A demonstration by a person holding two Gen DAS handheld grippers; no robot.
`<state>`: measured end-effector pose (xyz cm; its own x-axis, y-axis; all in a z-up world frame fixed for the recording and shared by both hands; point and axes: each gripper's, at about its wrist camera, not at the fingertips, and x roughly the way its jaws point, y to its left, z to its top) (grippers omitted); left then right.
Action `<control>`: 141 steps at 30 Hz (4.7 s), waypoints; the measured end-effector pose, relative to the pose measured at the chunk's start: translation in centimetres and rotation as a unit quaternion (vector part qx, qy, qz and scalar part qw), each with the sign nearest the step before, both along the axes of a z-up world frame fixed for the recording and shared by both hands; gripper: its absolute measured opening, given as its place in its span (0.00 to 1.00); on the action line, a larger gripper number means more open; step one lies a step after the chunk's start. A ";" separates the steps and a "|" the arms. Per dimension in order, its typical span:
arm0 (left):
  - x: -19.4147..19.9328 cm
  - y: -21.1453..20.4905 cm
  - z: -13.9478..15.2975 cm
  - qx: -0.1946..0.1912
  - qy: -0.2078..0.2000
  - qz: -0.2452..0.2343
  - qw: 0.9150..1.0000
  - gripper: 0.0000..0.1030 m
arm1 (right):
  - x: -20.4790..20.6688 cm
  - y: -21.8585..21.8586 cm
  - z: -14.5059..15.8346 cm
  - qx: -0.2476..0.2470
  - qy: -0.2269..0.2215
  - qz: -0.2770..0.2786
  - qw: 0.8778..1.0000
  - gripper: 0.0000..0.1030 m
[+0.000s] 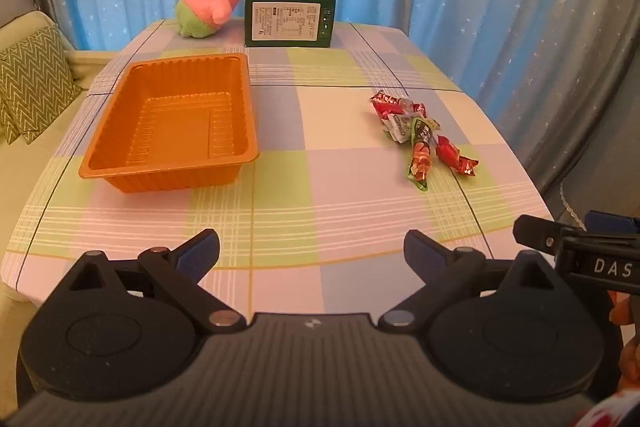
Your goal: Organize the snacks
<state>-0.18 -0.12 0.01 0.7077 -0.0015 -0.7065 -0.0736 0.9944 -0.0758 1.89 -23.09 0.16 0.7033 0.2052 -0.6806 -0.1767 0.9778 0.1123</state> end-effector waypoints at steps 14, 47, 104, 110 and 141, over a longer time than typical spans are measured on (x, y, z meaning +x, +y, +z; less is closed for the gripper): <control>0.0 -0.3 -0.1 -0.022 0.000 0.002 1.000 0.95 | -0.5 0.3 -0.5 -0.003 0.005 0.003 1.000 0.99; 0.0 -0.3 0.0 -0.032 -0.001 0.001 0.999 0.95 | -0.3 0.0 -0.3 -0.005 0.007 -0.001 1.000 0.99; 1.2 -0.6 -0.2 -0.046 0.006 -0.009 0.999 0.95 | 0.7 -1.4 0.2 0.002 -0.006 -0.020 1.000 0.99; 3.9 -1.5 -1.1 -0.053 0.014 -0.028 0.998 0.95 | 2.8 -4.2 0.1 0.002 -0.020 -0.034 0.999 0.99; 23.3 -11.1 -11.3 -0.032 0.014 -0.216 0.976 0.35 | 16.3 -10.0 -9.9 0.072 0.041 -0.054 0.995 0.59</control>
<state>23.16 -11.20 -11.34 0.6107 -0.3408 -0.7148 0.3491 0.9261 -0.1433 18.16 -33.07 -9.69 0.6705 0.2310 -0.7050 -0.0553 0.9632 0.2630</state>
